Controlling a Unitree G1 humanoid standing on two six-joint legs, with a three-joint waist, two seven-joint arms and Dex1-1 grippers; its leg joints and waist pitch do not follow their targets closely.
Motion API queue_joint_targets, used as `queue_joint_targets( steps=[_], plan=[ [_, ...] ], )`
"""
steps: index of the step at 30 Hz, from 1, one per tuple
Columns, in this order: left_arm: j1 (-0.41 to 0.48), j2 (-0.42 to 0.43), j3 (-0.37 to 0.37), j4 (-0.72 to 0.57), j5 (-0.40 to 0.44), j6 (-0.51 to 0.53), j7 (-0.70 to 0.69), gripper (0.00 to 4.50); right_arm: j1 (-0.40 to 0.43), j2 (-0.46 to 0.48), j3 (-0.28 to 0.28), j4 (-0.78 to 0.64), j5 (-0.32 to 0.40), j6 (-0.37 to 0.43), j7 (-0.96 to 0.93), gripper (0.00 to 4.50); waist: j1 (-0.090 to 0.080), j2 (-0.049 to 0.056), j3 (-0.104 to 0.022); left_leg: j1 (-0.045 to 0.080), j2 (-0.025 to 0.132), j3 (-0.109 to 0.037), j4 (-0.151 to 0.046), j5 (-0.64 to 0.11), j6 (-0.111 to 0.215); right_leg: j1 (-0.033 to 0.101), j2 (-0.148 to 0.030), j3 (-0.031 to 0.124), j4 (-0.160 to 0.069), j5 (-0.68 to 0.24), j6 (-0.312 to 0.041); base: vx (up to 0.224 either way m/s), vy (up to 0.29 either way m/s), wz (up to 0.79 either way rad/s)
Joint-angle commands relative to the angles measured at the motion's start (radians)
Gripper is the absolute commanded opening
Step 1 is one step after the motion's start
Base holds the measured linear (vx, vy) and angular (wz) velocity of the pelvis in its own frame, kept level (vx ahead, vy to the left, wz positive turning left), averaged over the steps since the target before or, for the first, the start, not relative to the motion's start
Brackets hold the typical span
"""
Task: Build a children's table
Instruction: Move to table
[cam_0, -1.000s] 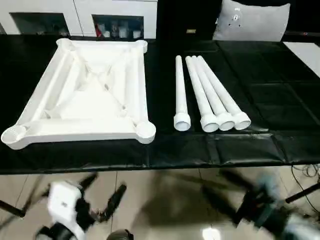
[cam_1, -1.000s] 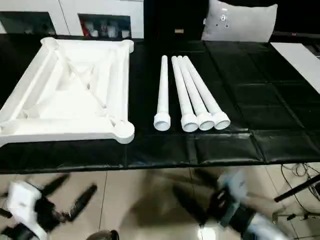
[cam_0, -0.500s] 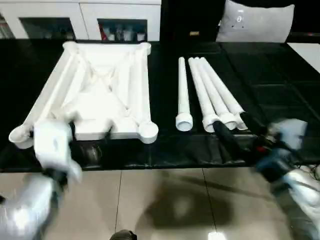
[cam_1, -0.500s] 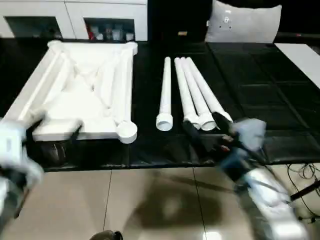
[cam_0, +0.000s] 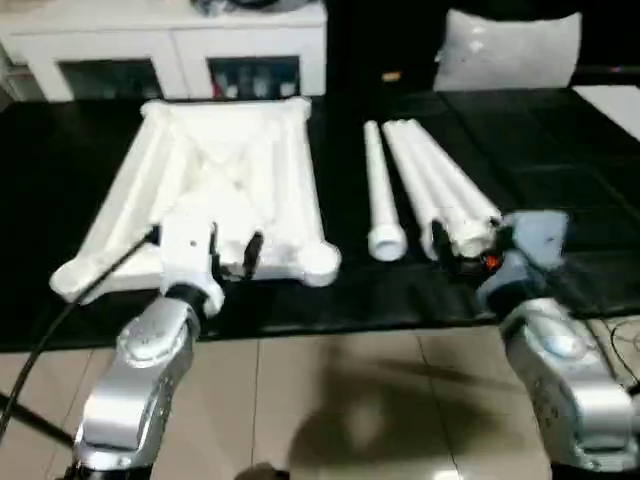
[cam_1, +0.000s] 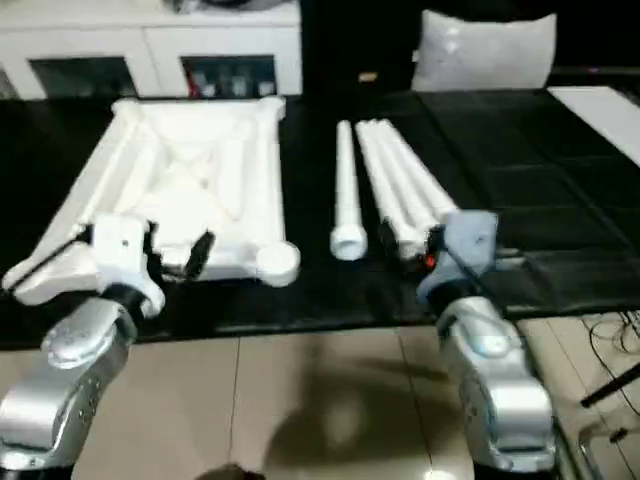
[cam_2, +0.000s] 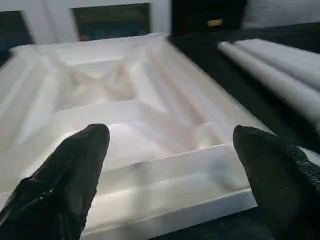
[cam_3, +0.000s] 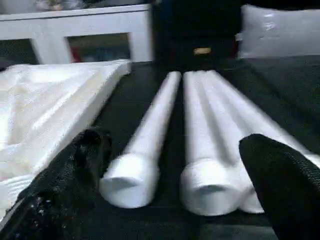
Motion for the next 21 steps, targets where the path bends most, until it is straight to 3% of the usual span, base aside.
queue_joint_targets(
  steps=[1,2,3,4,5,6,7,8,9,10,11,12,13,14,15,16,17,18,19,20,21],
  plan=[
    [-0.01,-0.003,-0.008,0.002,0.015,0.009,0.017,4.42,0.009,-0.005,-0.011,0.019,0.005,-0.007,0.006,4.5,-0.003,0.001,-0.054,0.062,0.174,-0.075,-0.159,0.211,0.328,-0.033,0.02,-0.041,0.038,-0.047,0.073,-0.084,0.124,0.04],
    [-0.011,-0.003,-0.008,0.002,0.016,0.009,0.018,4.42,0.009,-0.005,-0.011,0.019,0.005,-0.007,0.006,4.5,0.003,0.001,-0.052,0.055,0.169,-0.067,-0.171,0.119,0.274,-0.024,0.013,-0.039,0.034,-0.046,0.069,-0.11,0.074,-0.06],
    [-0.008,-0.009,-0.008,0.011,0.017,-0.007,0.008,4.42,0.002,0.006,-0.008,0.04,-0.004,-0.013,0.015,4.5,0.007,-0.033,-0.049,0.054,0.152,-0.069,-0.177,-0.152,0.111,-0.002,-0.033,0.009,-0.039,-0.057,0.04,-0.11,0.074,-0.06],
    [0.001,-0.014,-0.005,0.022,0.018,-0.022,0.001,4.42,-0.008,0.013,0.003,0.066,-0.023,-0.026,0.024,4.5,0.032,-0.05,-0.034,0.054,0.083,-0.063,-0.048,-0.378,-0.075,-0.029,-0.184,0.098,-0.178,-0.272,-0.051,-0.128,0.076,-0.03],
    [0.008,-0.015,-0.004,0.032,0.023,-0.036,0.001,4.42,-0.014,0.017,0.011,0.083,-0.027,-0.029,0.03,4.5,0.031,-0.049,-0.027,0.053,0.073,-0.113,0.059,-0.28,-0.097,-0.015,-0.269,0.128,-0.229,-0.404,-0.085,-0.079,0.103,-0.31],
    [0.011,-0.017,0.0,0.039,0.024,-0.04,0.006,4.42,-0.019,0.021,0.014,0.096,-0.027,-0.03,0.033,4.5,0.001,-0.034,-0.008,-0.001,0.051,-0.17,0.089,-0.068,-0.151,0.038,-0.219,0.059,-0.2,-0.532,-0.1,-0.079,0.103,-0.31],
    [0.011,-0.018,0.003,0.046,0.03,-0.045,0.011,4.42,-0.025,0.024,0.016,0.106,-0.026,-0.029,0.033,4.5,-0.027,0.008,-0.004,0.029,0.062,-0.176,-0.013,-0.319,-0.24,0.017,-0.089,-0.035,-0.187,-0.673,-0.074,-0.074,0.142,-0.38],
    [0.005,-0.019,0.004,0.053,0.034,-0.047,0.015,4.42,-0.031,0.029,0.013,0.114,-0.02,-0.025,0.03,4.5,-0.053,0.004,0.011,0.039,0.094,-0.202,-0.083,-0.628,-0.284,0.002,-0.039,-0.05,-0.151,-0.59,-0.032,-0.142,0.135,0.0],
    [-0.008,-0.018,0.001,0.059,0.043,-0.043,0.019,4.42,-0.039,0.035,0.011,0.125,-0.01,-0.027,0.028,4.5,-0.058,0.036,0.0,0.043,0.111,-0.231,-0.17,-0.987,-0.331,0.036,-0.006,-0.047,-0.062,-0.268,-0.04,-0.142,0.135,0.0],
    [-0.018,-0.016,-0.003,0.06,0.049,-0.037,0.021,4.42,-0.044,0.039,0.01,0.131,-0.005,-0.032,0.03,4.5,-0.037,0.054,-0.01,0.04,0.097,-0.203,-0.212,-1.015,-0.332,0.058,0.013,-0.059,-0.006,0.023,-0.068,-0.129,0.079,0.1],
    [-0.021,-0.015,-0.005,0.06,0.05,-0.038,0.019,4.42,-0.045,0.041,0.011,0.134,-0.004,-0.035,0.031,4.5,-0.047,0.032,-0.01,0.049,0.092,-0.196,-0.209,-0.968,-0.315,0.055,0.006,-0.055,-0.026,0.066,-0.068,-0.094,0.041,0.06],
    [-0.026,-0.013,-0.011,0.058,0.048,-0.042,0.01,4.42,-0.047,0.044,0.018,0.142,-0.003,-0.045,0.036,4.5,-0.045,0.028,-0.018,0.064,0.074,-0.184,-0.189,-0.862,-0.335,0.056,-0.026,-0.032,-0.072,0.01,-0.065,-0.094,0.041,0.06],
    [-0.024,-0.012,-0.015,0.054,0.048,-0.047,0.005,4.42,-0.044,0.043,0.026,0.143,-0.009,-0.052,0.041,4.5,-0.05,0.004,-0.008,0.051,0.061,-0.181,-0.152,-0.766,-0.324,0.051,-0.089,0.0,-0.144,-0.25,-0.078,-0.094,0.021,-0.12],
    [-0.018,-0.015,-0.019,0.045,0.046,-0.051,-0.005,4.42,-0.042,0.043,0.037,0.149,-0.018,-0.064,0.055,4.5,-0.046,-0.013,-0.01,0.052,0.054,-0.175,-0.131,-0.704,-0.301,0.044,-0.108,0.01,-0.179,-0.414,-0.073,-0.098,0.005,-0.14],
    [-0.018,-0.015,-0.019,0.045,0.046,-0.051,-0.005,4.42,-0.042,0.043,0.037,0.149,-0.018,-0.064,0.055,4.5,-0.041,-0.035,-0.004,0.068,0.055,-0.168,-0.075,-0.554,-0.218,0.026,-0.156,0.022,-0.23,-0.658,-0.076,-0.098,0.005,-0.14],
    [-0.011,-0.018,-0.02,0.04,0.043,-0.047,-0.011,4.42,-0.046,0.046,0.04,0.155,-0.025,-0.07,0.064,4.5,-0.045,-0.048,0.007,0.091,0.044,-0.16,0.002,-0.385,-0.155,0.003,-0.187,0.014,-0.285,-0.829,-0.069,-0.102,-0.016,-0.05],
    [-0.008,-0.018,-0.02,0.04,0.046,-0.047,-0.009,4.42,-0.051,0.046,0.044,0.156,-0.029,-0.07,0.069,4.5,-0.024,-0.048,0.01,0.027,0.037,-0.176,0.002,-0.343,-0.114,0.074,-0.233,-0.041,-0.283,-0.846,-0.068,-0.057,-0.009,-0.03],
    [-0.007,-0.02,-0.018,0.041,0.045,-0.046,-0.007,4.42,-0.052,0.045,0.047,0.156,-0.029,-0.071,0.075,4.5,-0.051,-0.033,0.029,-0.006,0.03,-0.191,-0.028,-0.345,-0.121,0.099,-0.205,-0.101,-0.284,-0.823,-0.053,0.0,0.0,0.0],
    [-0.006,-0.027,-0.01,0.045,0.045,-0.045,0.001,4.42,-0.059,0.042,0.061,0.154,-0.032,-0.075,0.096,4.5,-0.054,0.033,0.045,-0.094,-0.003,-0.199,-0.235,-0.664,-0.222,0.184,-0.056,-0.185,-0.108,-0.697,-0.057,-0.019,0.09,0.31],
    [-0.009,-0.028,-0.008,0.049,0.049,-0.046,0.005,4.42,-0.062,0.041,0.063,0.155,-0.033,-0.077,0.098,4.5,-0.046,0.054,0.027,-0.118,-0.087,-0.191,-0.314,-0.767,-0.318,0.249,0.07,-0.171,0.038,-0.432,-0.059,-0.019,0.09,0.31],
    [-0.015,-0.031,-0.007,0.058,0.054,-0.047,0.01,4.42,-0.067,0.041,0.064,0.159,-0.035,-0.08,0.099,4.5,-0.029,0.027,0.004,-0.04,-0.11,-0.173,-0.301,-0.666,-0.403,0.191,0.096,-0.125,0.006,-0.306,-0.095,-0.057,0.06,0.59]
  ],
)
